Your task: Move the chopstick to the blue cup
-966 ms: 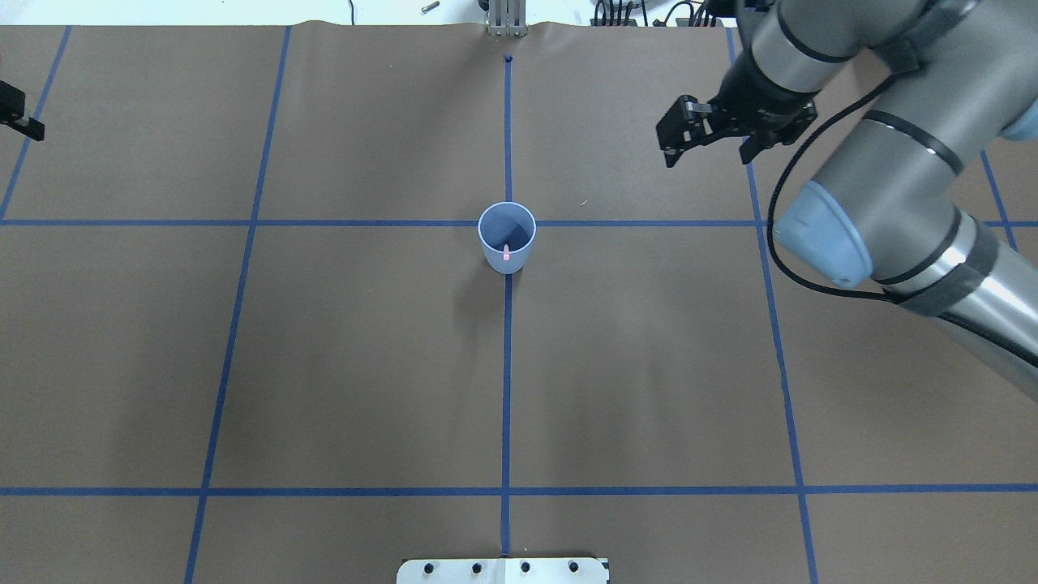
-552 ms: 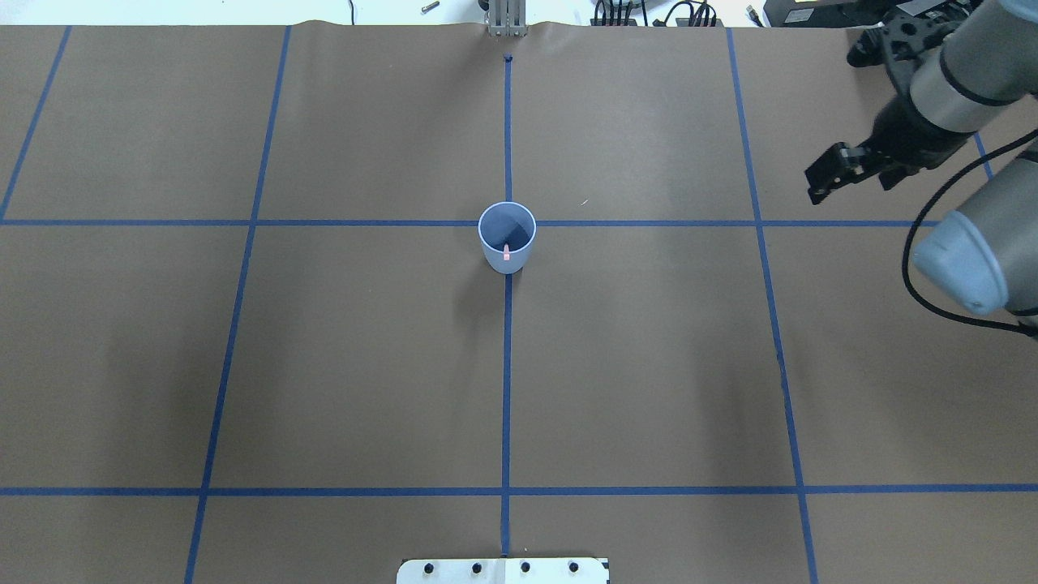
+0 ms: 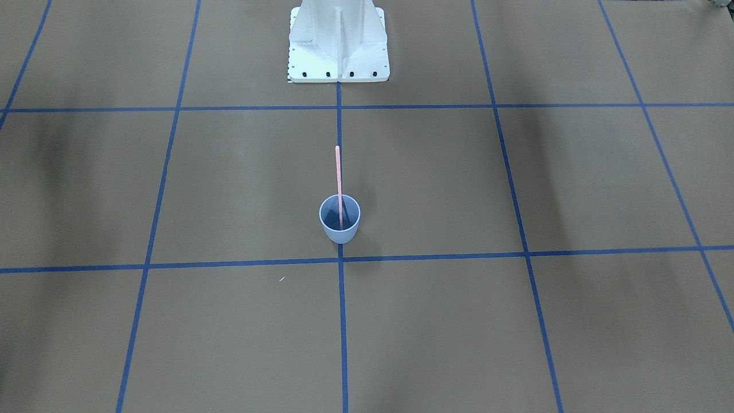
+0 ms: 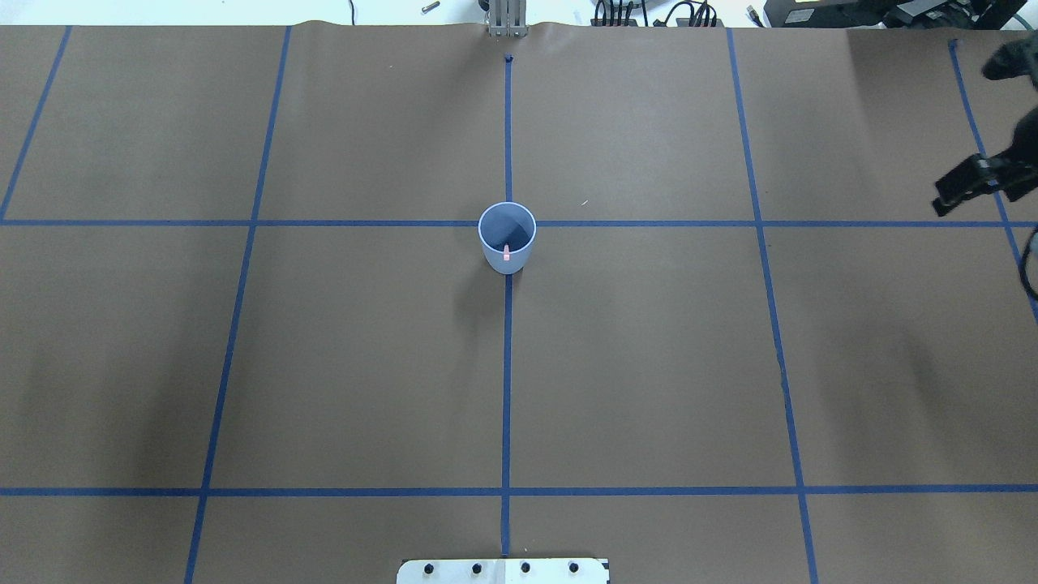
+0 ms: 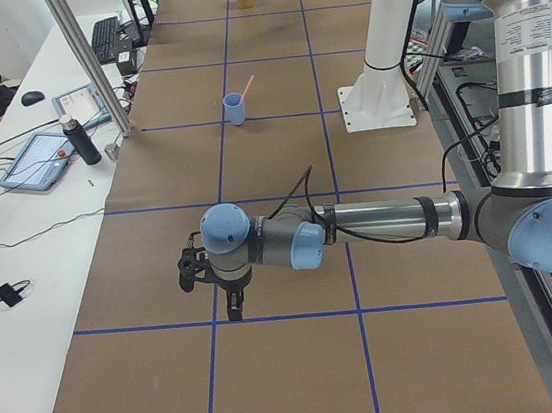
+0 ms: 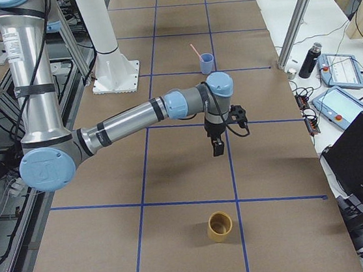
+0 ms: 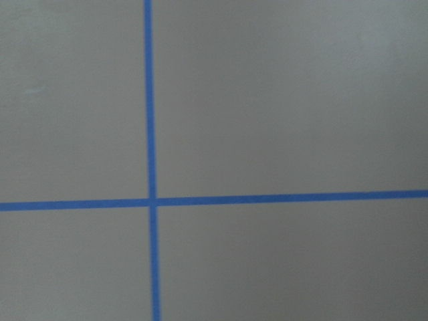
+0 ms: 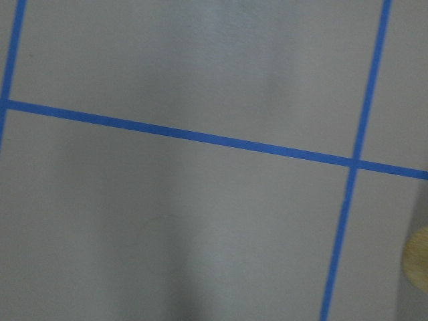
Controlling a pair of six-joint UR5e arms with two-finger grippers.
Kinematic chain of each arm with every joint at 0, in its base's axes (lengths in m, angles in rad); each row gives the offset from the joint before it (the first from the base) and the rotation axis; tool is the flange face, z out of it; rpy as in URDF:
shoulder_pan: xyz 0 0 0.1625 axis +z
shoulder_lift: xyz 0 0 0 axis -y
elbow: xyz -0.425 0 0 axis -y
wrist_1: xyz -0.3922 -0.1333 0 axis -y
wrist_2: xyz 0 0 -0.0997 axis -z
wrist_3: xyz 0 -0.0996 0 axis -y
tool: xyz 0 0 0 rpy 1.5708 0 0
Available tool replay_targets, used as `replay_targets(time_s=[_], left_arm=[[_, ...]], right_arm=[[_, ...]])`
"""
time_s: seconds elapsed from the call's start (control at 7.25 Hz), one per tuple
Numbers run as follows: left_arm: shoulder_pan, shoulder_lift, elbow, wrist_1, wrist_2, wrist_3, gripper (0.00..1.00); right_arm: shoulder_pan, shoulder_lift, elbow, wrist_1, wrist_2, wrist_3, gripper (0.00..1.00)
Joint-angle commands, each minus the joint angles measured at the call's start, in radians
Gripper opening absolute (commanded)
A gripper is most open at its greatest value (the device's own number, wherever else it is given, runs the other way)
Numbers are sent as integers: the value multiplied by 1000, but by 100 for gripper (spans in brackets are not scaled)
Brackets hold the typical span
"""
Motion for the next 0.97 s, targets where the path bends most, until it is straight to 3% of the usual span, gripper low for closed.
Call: replay_targets(time_s=[0.0,0.55,0.83], left_arm=[[-22,1,28,-2,-1,0,98],[-27,-8,57,4,4,0,98],[-25,-18,54,4,140,3,98]], right_arm=[[179,-52,-123,3,7,-199,100],[241,-77,-116,6,92,-217,100],[241,-80,-112,6,80,-217,100]])
